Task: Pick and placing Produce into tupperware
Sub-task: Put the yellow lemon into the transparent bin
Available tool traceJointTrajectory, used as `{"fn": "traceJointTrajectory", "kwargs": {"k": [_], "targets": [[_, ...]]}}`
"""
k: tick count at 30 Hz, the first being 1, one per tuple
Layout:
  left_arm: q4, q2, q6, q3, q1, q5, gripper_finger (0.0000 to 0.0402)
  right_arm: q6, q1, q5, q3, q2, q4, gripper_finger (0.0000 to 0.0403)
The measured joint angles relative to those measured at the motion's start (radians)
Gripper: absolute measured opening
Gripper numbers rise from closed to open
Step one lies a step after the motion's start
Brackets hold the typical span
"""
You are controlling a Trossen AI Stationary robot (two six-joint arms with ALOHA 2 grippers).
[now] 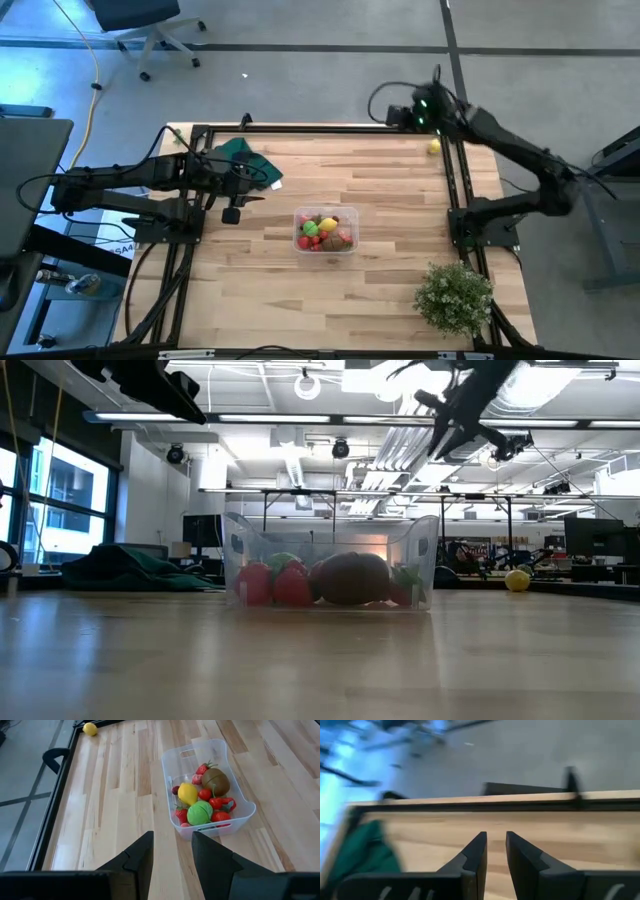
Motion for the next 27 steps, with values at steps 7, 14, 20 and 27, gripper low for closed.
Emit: {"fn": "traceJointTrajectory", "kwargs": {"k": [7, 14, 20, 27], "targets": [[0.000, 0.000, 0.000, 0.000, 0.000, 0.000, 0.0122, 0.019, -0.060, 0.123, 0.358, 0.286, -0.376, 0.0062], [0.000, 0.000, 0.000, 0.000, 0.000, 0.000, 0.0122, -0.029, -0.082, 0.115, 0.536, 0.463, -0.515, 0.0062], [0.000, 0.000, 0.000, 0.000, 0.000, 0.000, 0.0122, 0.023, -0.105, 0.127, 0.571, 0.502, -0.702, 0.0062], [0.000, 0.000, 0.000, 0.000, 0.000, 0.000, 0.0122, 0.029, -0.191, 0.118, 0.563, 0.502, -0.811, 0.0062]]}}
